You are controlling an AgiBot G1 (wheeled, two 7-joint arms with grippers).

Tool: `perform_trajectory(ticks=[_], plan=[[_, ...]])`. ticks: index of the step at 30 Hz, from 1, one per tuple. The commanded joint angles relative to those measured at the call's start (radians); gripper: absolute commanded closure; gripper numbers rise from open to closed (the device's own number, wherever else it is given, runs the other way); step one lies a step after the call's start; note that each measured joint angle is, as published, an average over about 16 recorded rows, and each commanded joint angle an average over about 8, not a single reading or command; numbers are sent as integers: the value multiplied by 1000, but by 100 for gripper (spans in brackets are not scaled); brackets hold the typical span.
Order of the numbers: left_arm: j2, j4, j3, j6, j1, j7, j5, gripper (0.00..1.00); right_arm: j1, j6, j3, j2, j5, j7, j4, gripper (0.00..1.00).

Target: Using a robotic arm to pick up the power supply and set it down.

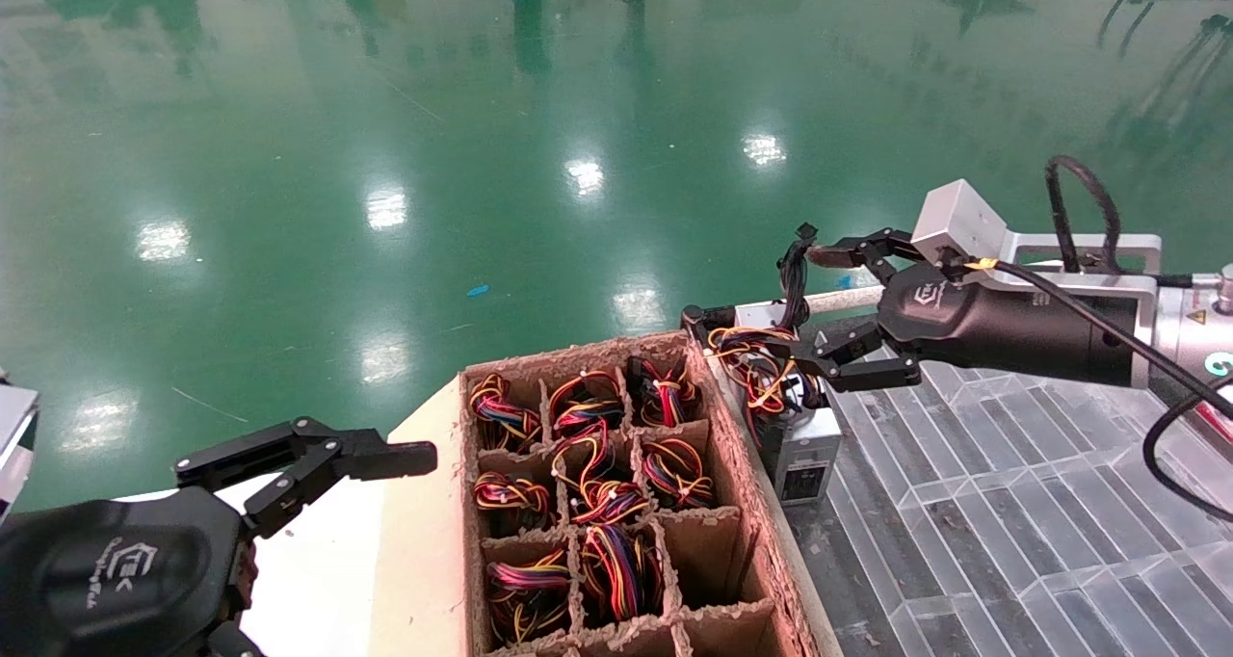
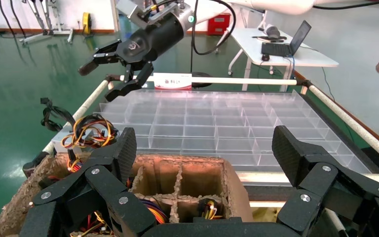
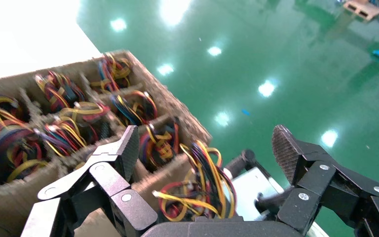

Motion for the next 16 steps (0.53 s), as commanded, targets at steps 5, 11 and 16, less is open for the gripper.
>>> perform_trajectory(ticks=[5, 11, 16], plan=[[0, 0, 0, 0, 0, 0, 0, 0, -89, -13, 36, 40, 70, 63, 130, 0], [0, 0, 0, 0, 0, 0, 0, 0, -179, -27, 72, 80, 141, 126, 260, 0], [0, 0, 0, 0, 0, 0, 0, 0, -232, -35, 93, 103, 182, 163, 337, 0]])
